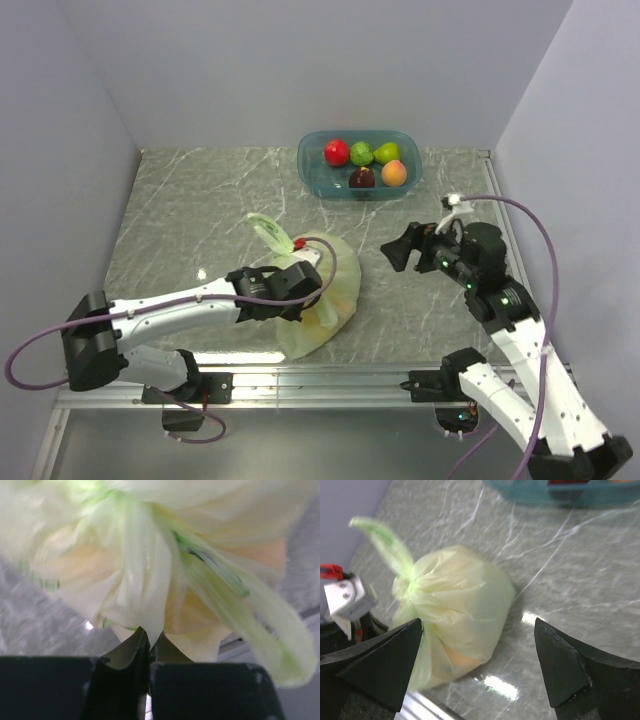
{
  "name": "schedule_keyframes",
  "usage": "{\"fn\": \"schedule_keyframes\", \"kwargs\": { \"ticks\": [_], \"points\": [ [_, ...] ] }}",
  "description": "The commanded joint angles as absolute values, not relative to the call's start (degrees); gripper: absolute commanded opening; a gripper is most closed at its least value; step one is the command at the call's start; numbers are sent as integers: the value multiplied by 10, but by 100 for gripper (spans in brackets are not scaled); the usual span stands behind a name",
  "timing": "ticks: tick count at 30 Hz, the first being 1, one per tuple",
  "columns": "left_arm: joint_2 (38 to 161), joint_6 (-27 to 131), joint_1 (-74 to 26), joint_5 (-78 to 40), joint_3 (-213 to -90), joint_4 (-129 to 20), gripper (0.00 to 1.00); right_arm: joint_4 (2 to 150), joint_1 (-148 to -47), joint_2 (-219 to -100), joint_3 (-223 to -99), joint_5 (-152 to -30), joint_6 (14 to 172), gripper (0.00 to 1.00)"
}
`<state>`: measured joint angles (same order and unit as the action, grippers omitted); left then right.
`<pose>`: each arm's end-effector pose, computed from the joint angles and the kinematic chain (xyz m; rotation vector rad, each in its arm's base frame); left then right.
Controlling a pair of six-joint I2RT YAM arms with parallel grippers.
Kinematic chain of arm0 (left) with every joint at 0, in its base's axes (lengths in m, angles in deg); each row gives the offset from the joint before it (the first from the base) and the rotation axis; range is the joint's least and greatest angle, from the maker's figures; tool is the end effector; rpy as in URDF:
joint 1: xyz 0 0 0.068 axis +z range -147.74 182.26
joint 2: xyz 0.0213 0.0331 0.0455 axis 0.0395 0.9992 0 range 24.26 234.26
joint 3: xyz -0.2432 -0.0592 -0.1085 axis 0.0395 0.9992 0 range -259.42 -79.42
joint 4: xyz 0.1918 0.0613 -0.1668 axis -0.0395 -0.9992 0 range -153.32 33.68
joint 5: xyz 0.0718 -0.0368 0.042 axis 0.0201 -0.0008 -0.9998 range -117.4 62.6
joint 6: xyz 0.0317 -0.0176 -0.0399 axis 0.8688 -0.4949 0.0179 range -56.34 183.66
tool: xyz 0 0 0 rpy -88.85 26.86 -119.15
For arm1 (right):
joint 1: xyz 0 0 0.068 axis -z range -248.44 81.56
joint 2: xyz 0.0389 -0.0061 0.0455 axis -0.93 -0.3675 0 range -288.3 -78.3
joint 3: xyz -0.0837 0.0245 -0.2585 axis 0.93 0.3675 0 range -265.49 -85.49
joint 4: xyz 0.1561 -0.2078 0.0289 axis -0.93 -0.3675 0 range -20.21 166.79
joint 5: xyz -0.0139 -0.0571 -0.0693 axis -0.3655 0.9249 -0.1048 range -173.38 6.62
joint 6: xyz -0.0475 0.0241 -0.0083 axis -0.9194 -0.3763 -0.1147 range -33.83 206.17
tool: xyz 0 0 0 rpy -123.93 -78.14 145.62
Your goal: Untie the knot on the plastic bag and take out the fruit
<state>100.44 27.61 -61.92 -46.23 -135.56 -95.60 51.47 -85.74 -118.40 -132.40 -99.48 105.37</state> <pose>0.1247 -0.2313 0.2497 0.5052 2.4921 -0.2646 0.1467 0.0560 0.3378 -0.1647 1.9350 0.6950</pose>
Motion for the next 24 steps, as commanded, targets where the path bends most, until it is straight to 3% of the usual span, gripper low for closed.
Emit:
{"fn": "schedule_keyframes", "kwargs": {
  "ticks": [1, 2, 4, 5, 8, 11, 16, 22, 24],
  "points": [
    [923, 192, -598, -550, -1329, -1008, 11, 520, -912, -1232, -1353, -975, 1062, 100],
    [905, 161, -586, -553, -1322, -1010, 25, 522, -945, -1244, -1355, -963, 1067, 100],
    [848, 149, -553, -535, -1302, -994, 37, 529, -978, -1287, -1365, -940, 1081, 100],
    [829, 144, -548, -528, -1298, -983, 56, 532, -991, -1303, -1368, -938, 1088, 100],
    [769, 118, -543, -507, -1300, -945, 78, 547, -1038, -1366, -1390, -914, 1103, 93],
    [744, 88, -542, -498, -1304, -910, 79, 548, -1075, -1426, -1425, -873, 1098, 84],
    [816, 67, -527, -473, -1308, -866, 78, 559, -1104, -1509, -1478, -872, 1079, 82],
    [913, 64, -498, -459, -1307, -851, 66, 551, -1136, -1599, -1515, -889, 1045, 83],
    [928, 74, -494, -458, -1309, -850, 54, 560, -1145, -1622, -1507, -890, 1045, 83]
  ]
}}
